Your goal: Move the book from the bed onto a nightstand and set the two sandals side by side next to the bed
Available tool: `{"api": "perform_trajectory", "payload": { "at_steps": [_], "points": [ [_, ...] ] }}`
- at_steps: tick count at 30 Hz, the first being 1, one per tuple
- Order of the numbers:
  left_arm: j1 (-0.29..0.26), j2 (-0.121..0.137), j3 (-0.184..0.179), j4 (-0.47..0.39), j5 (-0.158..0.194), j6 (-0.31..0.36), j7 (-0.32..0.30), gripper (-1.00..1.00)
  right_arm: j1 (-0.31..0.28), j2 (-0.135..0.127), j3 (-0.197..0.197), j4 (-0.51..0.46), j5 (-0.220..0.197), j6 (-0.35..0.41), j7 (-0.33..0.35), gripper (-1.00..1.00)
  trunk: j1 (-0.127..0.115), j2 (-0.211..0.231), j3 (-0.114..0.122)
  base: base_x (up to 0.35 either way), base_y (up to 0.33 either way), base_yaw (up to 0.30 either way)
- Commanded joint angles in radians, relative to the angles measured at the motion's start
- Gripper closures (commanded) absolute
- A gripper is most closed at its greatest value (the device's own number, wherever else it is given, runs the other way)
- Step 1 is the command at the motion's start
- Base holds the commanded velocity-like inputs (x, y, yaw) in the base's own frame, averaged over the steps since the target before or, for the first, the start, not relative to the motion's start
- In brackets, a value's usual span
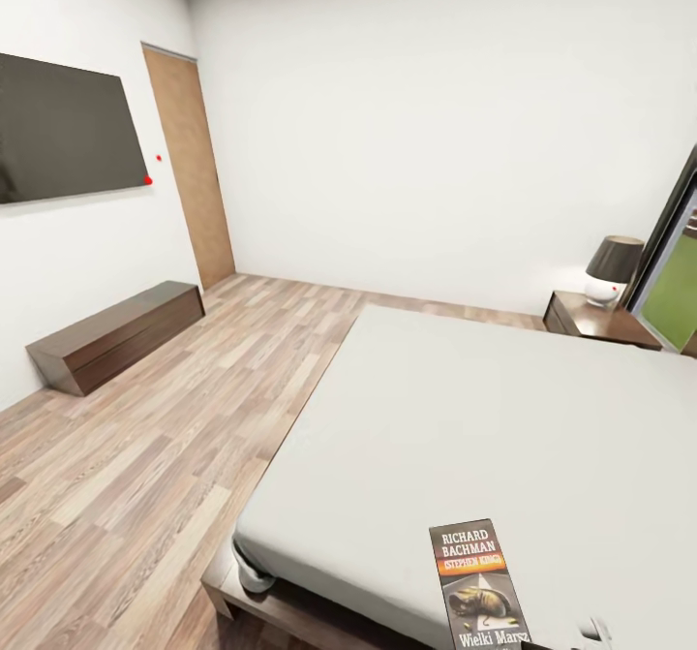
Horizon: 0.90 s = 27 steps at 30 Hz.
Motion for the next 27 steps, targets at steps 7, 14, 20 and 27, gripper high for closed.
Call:
{"api": "perform_trajectory", "payload": {
  "at_steps": [7,14,20,27],
  "points": [
    [-0.001,0.0,-0.006,0.001,0.009,-0.002,-0.003,-1.0,-0.001,0.0,-0.001,0.001,-0.002,0.002,0.003,1.0,0.001,-0.002,0.009,0.0,0.0,0.0],
    [-0.001,-0.002,-0.006,0.001,0.009,-0.002,-0.003,-1.0,-0.001,0.0,-0.001,0.001,-0.001,0.002,0.003,1.0,0.001,-0.002,0.021,0.0,0.0,0.0],
    [-0.001,-0.005,-0.006,0.001,0.009,-0.003,-0.004,-1.0,-0.001,0.0,-0.001,0.002,-0.002,0.002,0.003,1.0,0.001,-0.002,0.03,0.0,0.0,0.0],
    [-0.001,-0.006,-0.006,0.001,0.009,-0.003,-0.003,-1.0,-0.001,0.0,-0.001,0.001,-0.002,0.002,0.004,1.0,0.001,-0.002,0.042,0.0,0.0,0.0]
  ]
}}
